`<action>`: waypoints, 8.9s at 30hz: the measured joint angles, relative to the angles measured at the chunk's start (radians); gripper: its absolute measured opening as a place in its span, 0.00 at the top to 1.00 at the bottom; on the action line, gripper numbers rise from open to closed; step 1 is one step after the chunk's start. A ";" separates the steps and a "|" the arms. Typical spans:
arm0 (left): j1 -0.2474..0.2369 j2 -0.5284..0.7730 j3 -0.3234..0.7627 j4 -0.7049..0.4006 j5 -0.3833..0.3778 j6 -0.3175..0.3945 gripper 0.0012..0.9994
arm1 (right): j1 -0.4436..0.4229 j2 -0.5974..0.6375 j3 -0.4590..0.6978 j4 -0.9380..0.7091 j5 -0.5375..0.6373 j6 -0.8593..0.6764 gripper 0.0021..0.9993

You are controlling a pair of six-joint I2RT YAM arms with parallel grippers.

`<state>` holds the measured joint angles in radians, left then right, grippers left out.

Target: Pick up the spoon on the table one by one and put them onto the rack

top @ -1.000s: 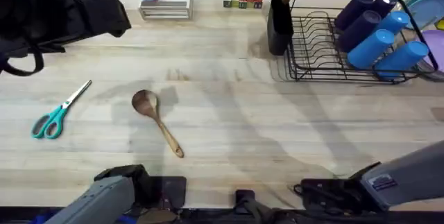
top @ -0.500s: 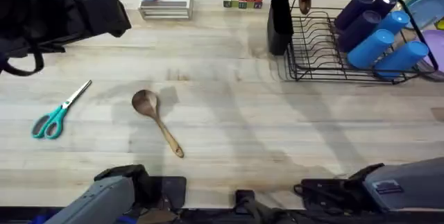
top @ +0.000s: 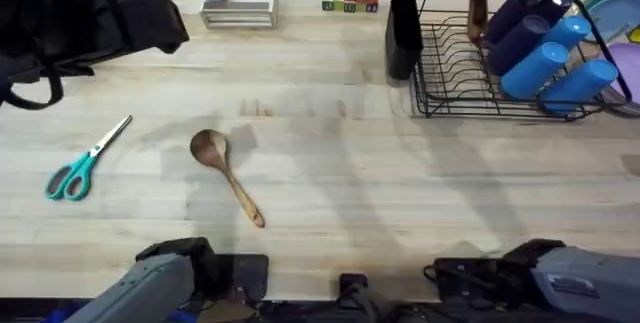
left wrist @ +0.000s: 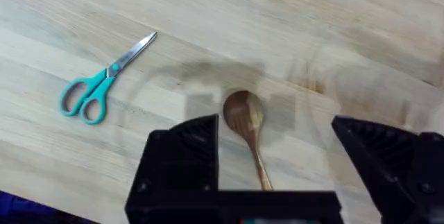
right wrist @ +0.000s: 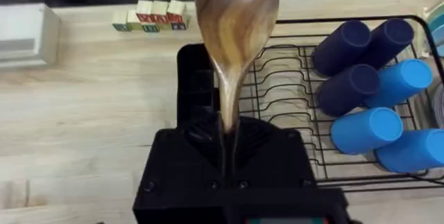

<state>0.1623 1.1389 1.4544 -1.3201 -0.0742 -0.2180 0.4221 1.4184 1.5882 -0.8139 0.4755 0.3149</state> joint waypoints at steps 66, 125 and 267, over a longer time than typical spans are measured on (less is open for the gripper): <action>0.000 0.058 0.002 0.000 0.000 0.000 0.01 | -0.034 0.465 -0.576 1.612 0.047 -0.358 0.97; 0.000 0.058 0.002 0.000 0.000 0.000 0.01 | -0.003 -0.329 -0.576 0.468 -0.011 -0.371 0.01; -0.419 0.372 -0.160 0.532 0.062 -0.739 0.96 | -0.003 -0.362 -0.576 0.485 -0.028 -0.352 0.01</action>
<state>-0.2570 1.5108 1.2940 -0.7882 -0.0125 -0.9571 0.4187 1.0567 1.0119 -0.3293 0.4477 -0.0368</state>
